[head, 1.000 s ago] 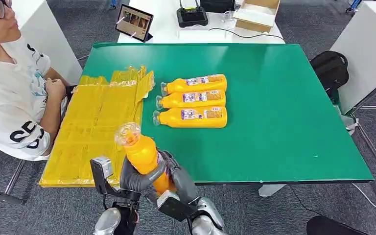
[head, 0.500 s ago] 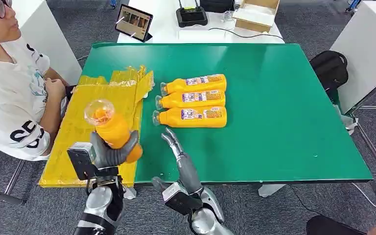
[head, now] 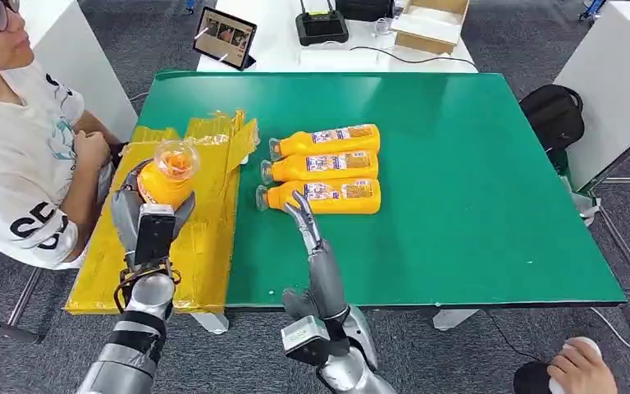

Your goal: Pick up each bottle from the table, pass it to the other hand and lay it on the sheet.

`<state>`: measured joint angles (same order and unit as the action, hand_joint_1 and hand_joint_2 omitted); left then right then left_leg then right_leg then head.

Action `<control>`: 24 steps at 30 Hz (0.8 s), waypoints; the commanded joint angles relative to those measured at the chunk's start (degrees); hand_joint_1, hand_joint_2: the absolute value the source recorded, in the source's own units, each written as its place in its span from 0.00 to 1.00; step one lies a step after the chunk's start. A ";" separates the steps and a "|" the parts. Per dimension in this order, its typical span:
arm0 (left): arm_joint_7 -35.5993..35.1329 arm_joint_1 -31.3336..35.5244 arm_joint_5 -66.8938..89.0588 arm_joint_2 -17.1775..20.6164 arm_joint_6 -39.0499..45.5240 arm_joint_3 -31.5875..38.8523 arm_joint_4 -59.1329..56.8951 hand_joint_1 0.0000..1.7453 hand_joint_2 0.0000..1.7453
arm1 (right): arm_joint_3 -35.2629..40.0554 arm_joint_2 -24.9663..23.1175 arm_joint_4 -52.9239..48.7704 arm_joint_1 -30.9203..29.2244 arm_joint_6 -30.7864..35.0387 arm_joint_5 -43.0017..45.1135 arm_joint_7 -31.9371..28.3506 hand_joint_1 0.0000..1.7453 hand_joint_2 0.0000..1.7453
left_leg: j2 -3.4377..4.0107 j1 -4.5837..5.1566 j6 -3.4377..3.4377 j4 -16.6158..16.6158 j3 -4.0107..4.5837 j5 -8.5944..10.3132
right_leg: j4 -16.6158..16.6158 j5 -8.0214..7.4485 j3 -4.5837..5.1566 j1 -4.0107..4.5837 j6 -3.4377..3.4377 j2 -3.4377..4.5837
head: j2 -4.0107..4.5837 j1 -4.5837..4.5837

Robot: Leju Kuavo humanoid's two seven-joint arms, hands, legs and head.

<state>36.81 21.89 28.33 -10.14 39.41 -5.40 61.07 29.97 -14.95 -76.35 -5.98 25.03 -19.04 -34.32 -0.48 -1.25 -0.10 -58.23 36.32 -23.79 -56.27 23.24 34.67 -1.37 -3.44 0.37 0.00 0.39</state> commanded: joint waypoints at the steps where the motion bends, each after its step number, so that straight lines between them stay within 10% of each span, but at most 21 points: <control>1: -9.31 7.89 44.59 2.31 0.59 13.40 -11.25 1.00 1.00 | 3.74 2.43 -0.84 -1.97 1.37 -0.38 -2.07 0.00 0.00 | 0.13 -0.02 0.06 0.01 -0.24 -0.11 | 0.03 0.06 -0.22 0.06 0.15 0.06 | 0.00 0.02; 8: -11.77 16.55 60.11 13.25 0.59 4.57 -35.33 1.00 1.00 | 5.32 2.63 1.72 -3.67 0.23 1.25 -3.04 0.00 0.00 | 0.27 -0.02 0.01 0.10 -0.35 -0.03 | 0.04 -0.01 -0.21 0.07 0.22 0.16 | 0.00 0.00; 24: -15.79 19.56 53.95 15.11 -20.92 5.39 -44.86 1.00 1.00 | 5.39 2.24 4.22 -2.80 -2.40 1.89 -1.68 0.00 0.00 | 0.21 -0.05 -0.08 0.06 -0.15 0.04 | -0.04 0.00 -0.05 0.07 0.16 0.05 | 0.00 0.00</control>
<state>22.66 37.72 84.47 3.85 25.57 -0.81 24.32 34.10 -14.34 -76.74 -7.08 23.63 -16.96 -37.20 -0.33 -1.28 -0.23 -58.22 36.39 -23.71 -56.37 23.22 34.81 -1.35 -3.40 0.40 0.00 0.39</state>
